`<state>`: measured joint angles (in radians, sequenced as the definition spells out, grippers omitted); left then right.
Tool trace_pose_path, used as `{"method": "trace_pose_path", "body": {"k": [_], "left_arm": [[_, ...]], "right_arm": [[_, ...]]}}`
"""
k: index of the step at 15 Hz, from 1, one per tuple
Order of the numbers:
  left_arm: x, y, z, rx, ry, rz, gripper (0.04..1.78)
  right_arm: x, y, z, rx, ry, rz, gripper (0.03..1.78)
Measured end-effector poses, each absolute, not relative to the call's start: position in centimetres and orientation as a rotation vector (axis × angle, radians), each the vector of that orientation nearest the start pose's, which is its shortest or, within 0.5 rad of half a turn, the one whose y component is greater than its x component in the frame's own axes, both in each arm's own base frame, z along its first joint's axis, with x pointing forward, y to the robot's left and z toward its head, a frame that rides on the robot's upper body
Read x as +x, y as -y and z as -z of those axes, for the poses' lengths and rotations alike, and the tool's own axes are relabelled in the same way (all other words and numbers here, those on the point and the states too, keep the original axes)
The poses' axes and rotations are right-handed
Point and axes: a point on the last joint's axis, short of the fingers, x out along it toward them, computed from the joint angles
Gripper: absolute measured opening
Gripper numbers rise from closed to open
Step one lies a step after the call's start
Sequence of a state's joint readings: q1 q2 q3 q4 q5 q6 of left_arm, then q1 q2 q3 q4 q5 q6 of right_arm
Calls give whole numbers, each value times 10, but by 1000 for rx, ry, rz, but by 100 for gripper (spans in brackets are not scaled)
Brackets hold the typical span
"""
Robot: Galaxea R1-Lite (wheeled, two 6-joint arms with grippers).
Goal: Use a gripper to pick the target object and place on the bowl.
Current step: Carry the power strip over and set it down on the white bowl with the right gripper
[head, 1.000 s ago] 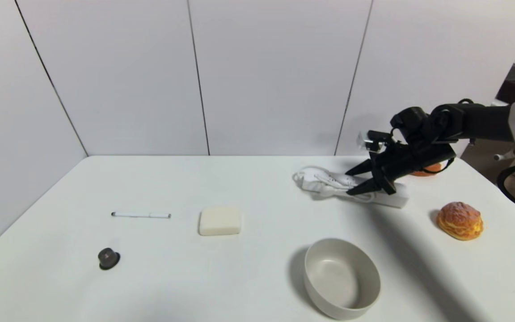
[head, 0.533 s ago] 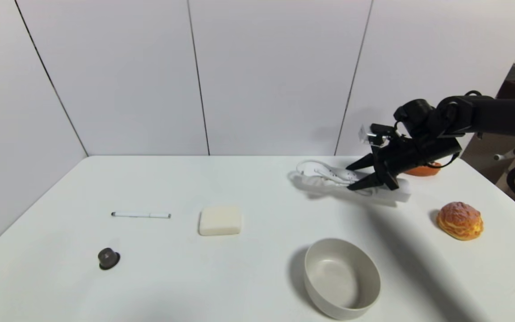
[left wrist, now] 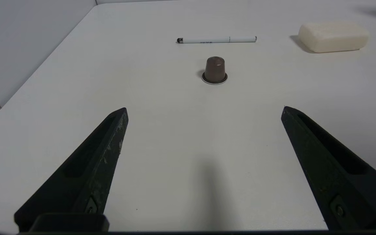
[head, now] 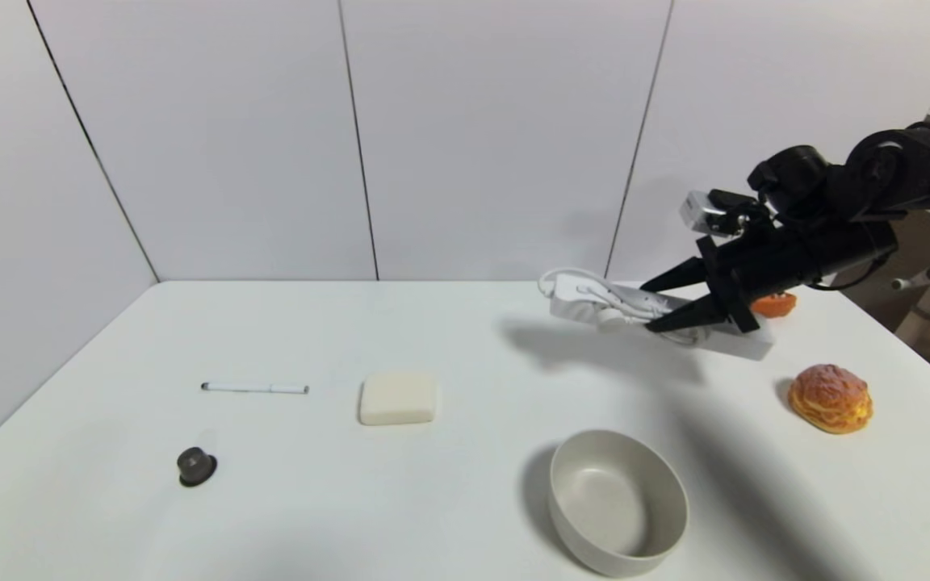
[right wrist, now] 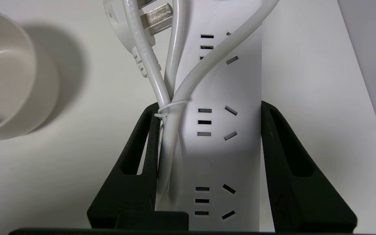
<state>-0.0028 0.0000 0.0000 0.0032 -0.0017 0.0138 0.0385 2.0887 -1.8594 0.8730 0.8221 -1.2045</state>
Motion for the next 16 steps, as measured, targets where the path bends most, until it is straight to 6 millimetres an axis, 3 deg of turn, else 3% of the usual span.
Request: {"method": "trace_pose_path", "body": {"k": [10, 16], "left_arm": [[-23, 0, -75, 14, -3, 5, 169], [-23, 0, -75, 14, -3, 4, 169]], "right_arm": [[290, -68, -228, -614, -437, -1389, 89], [254, -82, -210, -642, -419, -1454, 89]]}}
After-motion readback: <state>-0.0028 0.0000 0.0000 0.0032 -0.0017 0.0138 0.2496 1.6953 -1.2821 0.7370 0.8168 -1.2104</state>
